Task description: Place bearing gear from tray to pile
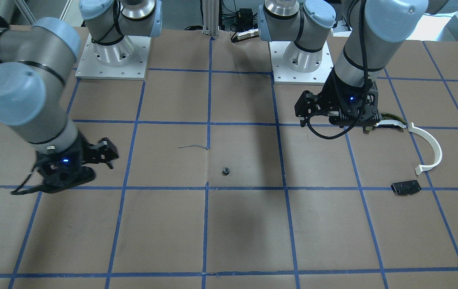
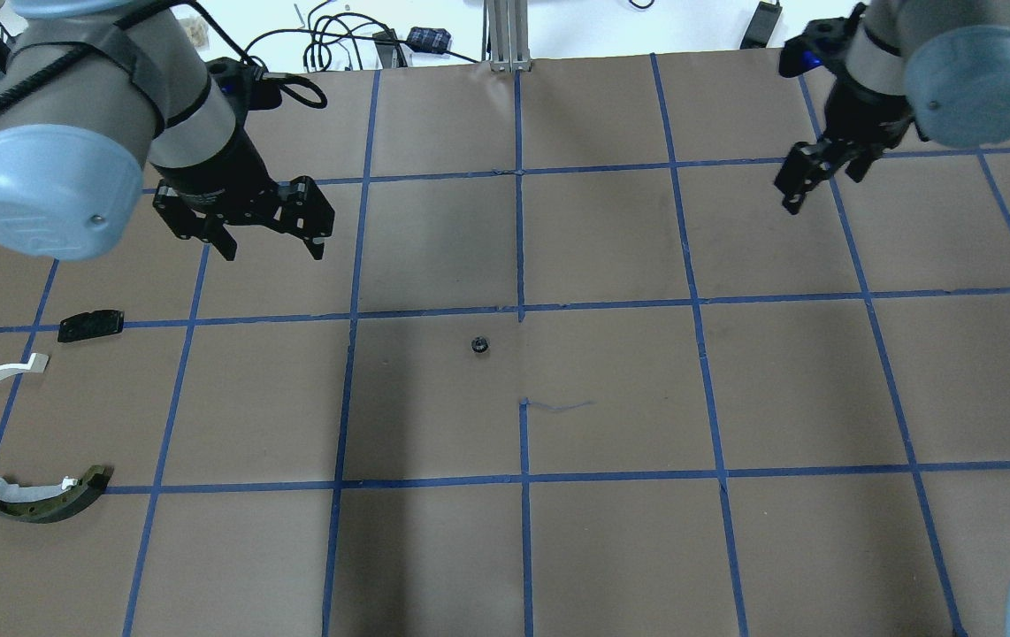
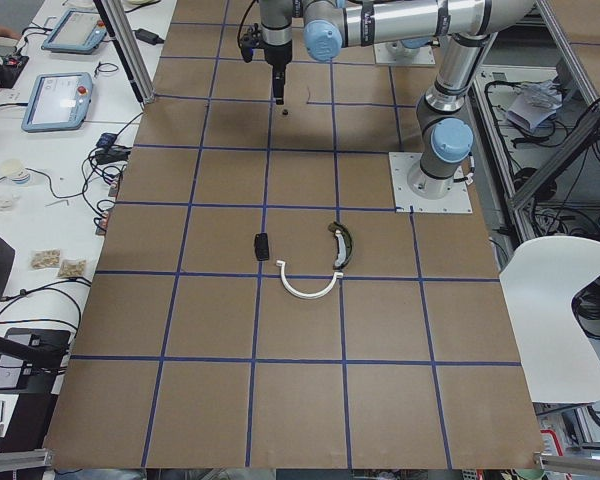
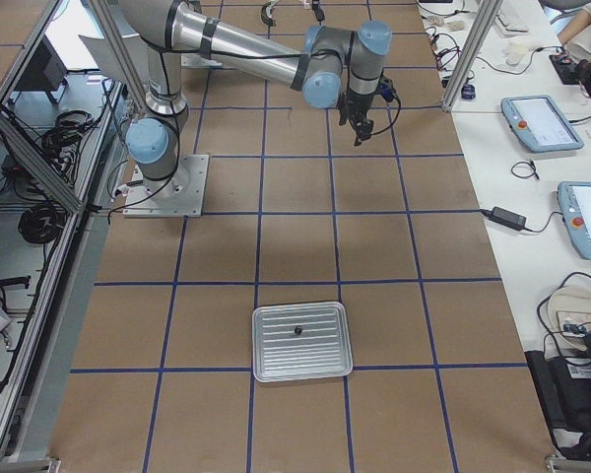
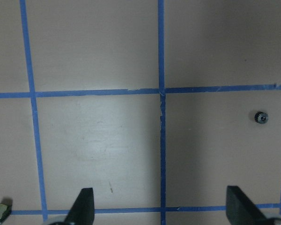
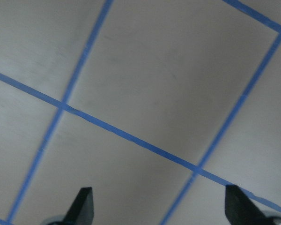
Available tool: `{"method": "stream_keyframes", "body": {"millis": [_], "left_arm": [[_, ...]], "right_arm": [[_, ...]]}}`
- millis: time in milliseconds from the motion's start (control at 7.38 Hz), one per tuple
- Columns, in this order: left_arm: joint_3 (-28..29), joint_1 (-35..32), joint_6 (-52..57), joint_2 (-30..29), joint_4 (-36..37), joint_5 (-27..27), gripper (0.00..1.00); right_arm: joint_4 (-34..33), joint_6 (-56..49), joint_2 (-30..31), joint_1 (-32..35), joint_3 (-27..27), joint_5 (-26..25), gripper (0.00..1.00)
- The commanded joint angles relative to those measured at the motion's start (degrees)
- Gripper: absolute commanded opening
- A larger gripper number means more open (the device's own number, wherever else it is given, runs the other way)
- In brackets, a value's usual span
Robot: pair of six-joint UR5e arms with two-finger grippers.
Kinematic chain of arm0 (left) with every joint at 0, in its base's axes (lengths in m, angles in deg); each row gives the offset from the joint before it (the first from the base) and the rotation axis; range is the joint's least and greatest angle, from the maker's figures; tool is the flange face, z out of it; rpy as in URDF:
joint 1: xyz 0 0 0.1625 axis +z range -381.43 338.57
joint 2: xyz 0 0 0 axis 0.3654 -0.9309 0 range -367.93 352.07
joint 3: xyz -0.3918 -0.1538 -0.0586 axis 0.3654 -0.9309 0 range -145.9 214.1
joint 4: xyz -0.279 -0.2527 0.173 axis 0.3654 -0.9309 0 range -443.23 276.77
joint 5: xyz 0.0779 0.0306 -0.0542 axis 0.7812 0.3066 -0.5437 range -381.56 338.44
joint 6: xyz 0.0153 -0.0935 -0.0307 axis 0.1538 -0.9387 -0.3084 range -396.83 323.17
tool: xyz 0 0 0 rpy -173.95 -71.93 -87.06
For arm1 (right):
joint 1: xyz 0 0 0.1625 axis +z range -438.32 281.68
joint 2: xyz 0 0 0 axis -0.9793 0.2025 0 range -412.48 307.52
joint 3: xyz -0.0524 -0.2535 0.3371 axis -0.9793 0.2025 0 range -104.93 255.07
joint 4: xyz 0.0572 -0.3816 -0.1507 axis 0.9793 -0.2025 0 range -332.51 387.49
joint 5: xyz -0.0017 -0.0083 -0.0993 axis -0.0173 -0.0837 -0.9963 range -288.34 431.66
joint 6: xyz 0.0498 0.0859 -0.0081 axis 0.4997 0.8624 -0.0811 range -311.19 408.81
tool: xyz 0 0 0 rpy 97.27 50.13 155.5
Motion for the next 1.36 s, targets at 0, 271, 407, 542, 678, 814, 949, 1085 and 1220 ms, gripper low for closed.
{"method": "stream_keyframes", "body": {"millis": [0, 271, 407, 542, 678, 814, 949, 1085, 1220], "left_arm": [[-0.39, -8.58, -4.48, -5.46, 6.18, -0.02, 1.00], [-2.41, -12.19, -4.67, -10.48, 16.02, -2.46, 1.00], [-2.85, -13.95, -4.67, -12.93, 18.50, -2.22, 1.00], [-3.47, -14.32, -4.49, -15.22, 19.74, -2.13, 1.00], [-3.91, -14.50, -4.49, -17.33, 21.58, -2.13, 1.00], [-3.91, -14.50, -4.23, -19.18, 22.21, -2.48, 1.00], [-3.91, -14.50, -4.23, -21.29, 23.70, -2.39, 1.00], [-3.91, -14.50, -4.23, -22.79, 24.58, -2.48, 1.00], [-4.00, -14.50, -3.71, -23.85, 24.59, -2.48, 1.00]], "right_arm": [[-5.21, -25.04, -0.97, -16.59, -0.06, -1.71, 1.00], [-12.60, -40.55, -6.14, -27.52, 0.20, -0.92, 1.00], [-13.42, -47.06, -8.43, -31.74, 0.20, -0.05, 1.00], [-13.60, -51.22, -10.10, -35.79, 0.03, -0.04, 1.00], [-15.69, -54.65, -11.25, -37.57, -0.58, -0.04, 1.00], [-19.11, -59.04, -12.31, -38.89, -0.94, -0.12, 1.00], [-19.40, -60.21, -13.88, -41.69, -0.94, 0.14, 0.98], [-19.75, -62.48, -15.73, -43.02, -0.94, 2.49, 0.96], [-21.15, -64.07, -16.96, -43.73, -0.94, 2.77, 0.93]]}}
